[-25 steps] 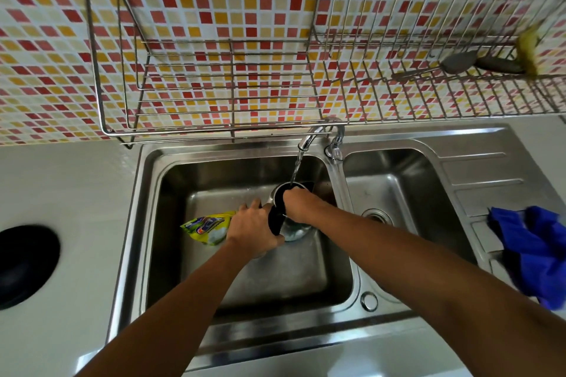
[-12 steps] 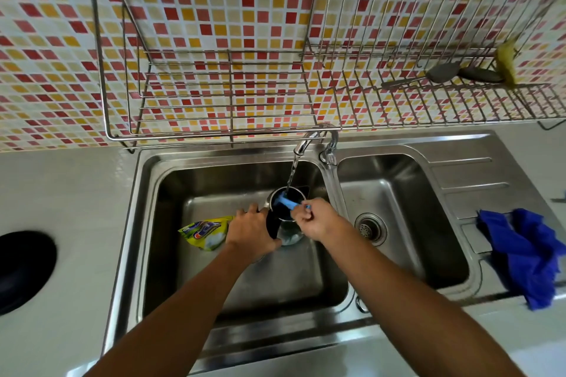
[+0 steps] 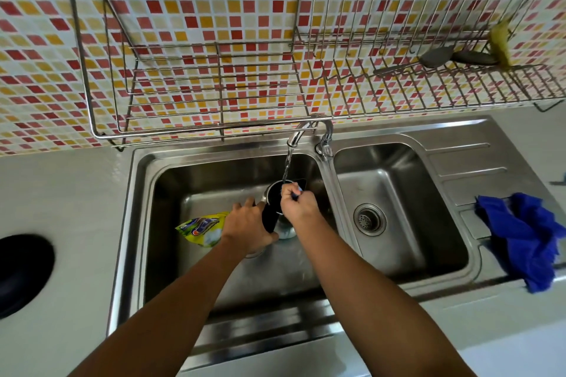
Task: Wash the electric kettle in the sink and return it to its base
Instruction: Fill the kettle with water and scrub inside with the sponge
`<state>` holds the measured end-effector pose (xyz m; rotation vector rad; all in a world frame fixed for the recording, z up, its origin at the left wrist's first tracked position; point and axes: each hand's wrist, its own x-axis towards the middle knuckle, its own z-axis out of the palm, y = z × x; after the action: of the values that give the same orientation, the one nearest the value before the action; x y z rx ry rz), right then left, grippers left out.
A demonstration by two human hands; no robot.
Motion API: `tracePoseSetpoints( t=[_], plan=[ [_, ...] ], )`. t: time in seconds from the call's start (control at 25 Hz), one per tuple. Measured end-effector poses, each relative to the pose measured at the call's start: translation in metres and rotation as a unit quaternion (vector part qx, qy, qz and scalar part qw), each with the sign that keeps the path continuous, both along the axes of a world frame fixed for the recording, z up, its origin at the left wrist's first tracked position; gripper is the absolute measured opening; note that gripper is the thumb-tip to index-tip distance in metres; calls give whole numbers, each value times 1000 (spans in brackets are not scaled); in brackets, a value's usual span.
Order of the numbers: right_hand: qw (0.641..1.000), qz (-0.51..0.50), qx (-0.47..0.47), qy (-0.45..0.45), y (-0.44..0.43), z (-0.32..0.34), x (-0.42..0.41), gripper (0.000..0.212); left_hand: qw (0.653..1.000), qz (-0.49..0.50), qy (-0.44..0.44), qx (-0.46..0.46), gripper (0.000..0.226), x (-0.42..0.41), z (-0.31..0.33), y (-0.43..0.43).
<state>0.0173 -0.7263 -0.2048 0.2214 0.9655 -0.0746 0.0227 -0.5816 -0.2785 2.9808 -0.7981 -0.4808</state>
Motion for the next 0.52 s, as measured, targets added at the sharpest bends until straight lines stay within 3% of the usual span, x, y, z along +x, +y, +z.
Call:
tracePoseSetpoints(
  t=[0.16,0.24,0.28,0.32,0.36,0.44,0.48,0.52],
  plan=[
    [970,194,-135,-58,2,11,-49,19,1000,-12,1,-5,84,3,9,-3],
    [923,297,-241,-43,-9,11,-69,18,1000,-7,1,-10,85,2,11,-3],
    [883,351,-310,-27,-16,6,-71,19,1000,-4,2,-13,87,2,11,-3],
    [827,403,-391,-11,-22,2,-70,19,1000,-3,2,-16,88,2,11,-2],
    [747,455,-485,8,-27,-3,-65,20,1000,-4,4,-16,88,3,11,-2],
    [525,540,-657,31,-28,-11,-55,26,1000,-6,4,-15,91,1,13,-2],
    [405,570,-713,38,-26,-14,-51,29,1000,-7,0,-13,91,-1,14,-2],
    [307,588,-747,45,-26,-15,-47,33,1000,-9,-6,-10,90,-2,16,-2]
  ],
)
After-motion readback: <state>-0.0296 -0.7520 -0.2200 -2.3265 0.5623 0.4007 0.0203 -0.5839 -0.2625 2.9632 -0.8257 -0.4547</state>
